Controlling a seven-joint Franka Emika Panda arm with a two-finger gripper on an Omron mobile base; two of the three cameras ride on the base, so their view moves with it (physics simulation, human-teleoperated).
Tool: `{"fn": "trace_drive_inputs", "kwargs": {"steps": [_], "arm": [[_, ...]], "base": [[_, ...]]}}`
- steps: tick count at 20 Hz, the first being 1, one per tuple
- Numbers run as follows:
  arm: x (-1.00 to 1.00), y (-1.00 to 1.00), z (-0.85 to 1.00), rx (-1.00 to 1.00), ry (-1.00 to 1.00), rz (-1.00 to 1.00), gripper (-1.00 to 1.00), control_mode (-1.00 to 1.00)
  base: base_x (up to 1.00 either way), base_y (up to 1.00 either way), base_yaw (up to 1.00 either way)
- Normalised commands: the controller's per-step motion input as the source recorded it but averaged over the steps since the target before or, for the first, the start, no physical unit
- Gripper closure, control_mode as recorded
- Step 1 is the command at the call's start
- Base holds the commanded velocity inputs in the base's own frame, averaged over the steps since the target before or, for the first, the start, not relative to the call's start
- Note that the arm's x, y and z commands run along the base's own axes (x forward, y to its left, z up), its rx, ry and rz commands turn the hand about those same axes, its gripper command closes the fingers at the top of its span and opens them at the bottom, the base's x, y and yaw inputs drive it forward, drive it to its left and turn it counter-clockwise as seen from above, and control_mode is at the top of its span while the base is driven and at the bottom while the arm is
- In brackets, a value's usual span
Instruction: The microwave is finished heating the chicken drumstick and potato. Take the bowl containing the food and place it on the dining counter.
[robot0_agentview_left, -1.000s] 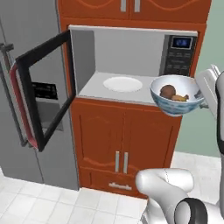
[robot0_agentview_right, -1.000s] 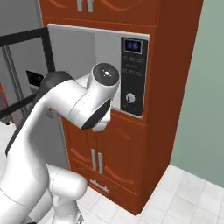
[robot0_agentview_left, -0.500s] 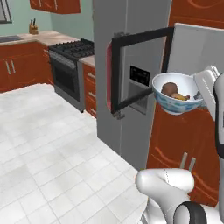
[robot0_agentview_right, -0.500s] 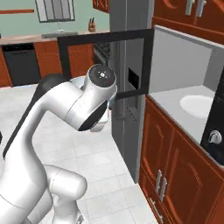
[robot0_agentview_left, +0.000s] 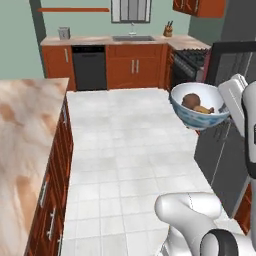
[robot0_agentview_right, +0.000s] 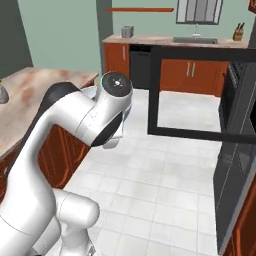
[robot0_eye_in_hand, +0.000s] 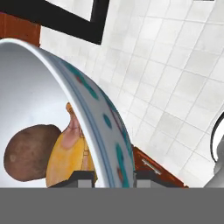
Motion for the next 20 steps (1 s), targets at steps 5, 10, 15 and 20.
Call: {"fn": "trace_drive_inputs", "kwargs": {"steps": [5,10,15,20], "arm": [[0.00,0.00,0.00,0.00,0.00,0.00,1.00,1.00],[0.00,0.00,0.00,0.00,0.00,0.00,1.00,1.00],[0.00,0.00,0.00,0.00,0.00,0.00,1.00,1.00],[0.00,0.00,0.00,0.00,0.00,0.00,1.00,1.00]], "base": [[0.00,0.14,0.47],[0.00,0.05,0.57],[0.00,0.10,0.53],[0.04,0.34,0.57]]}}
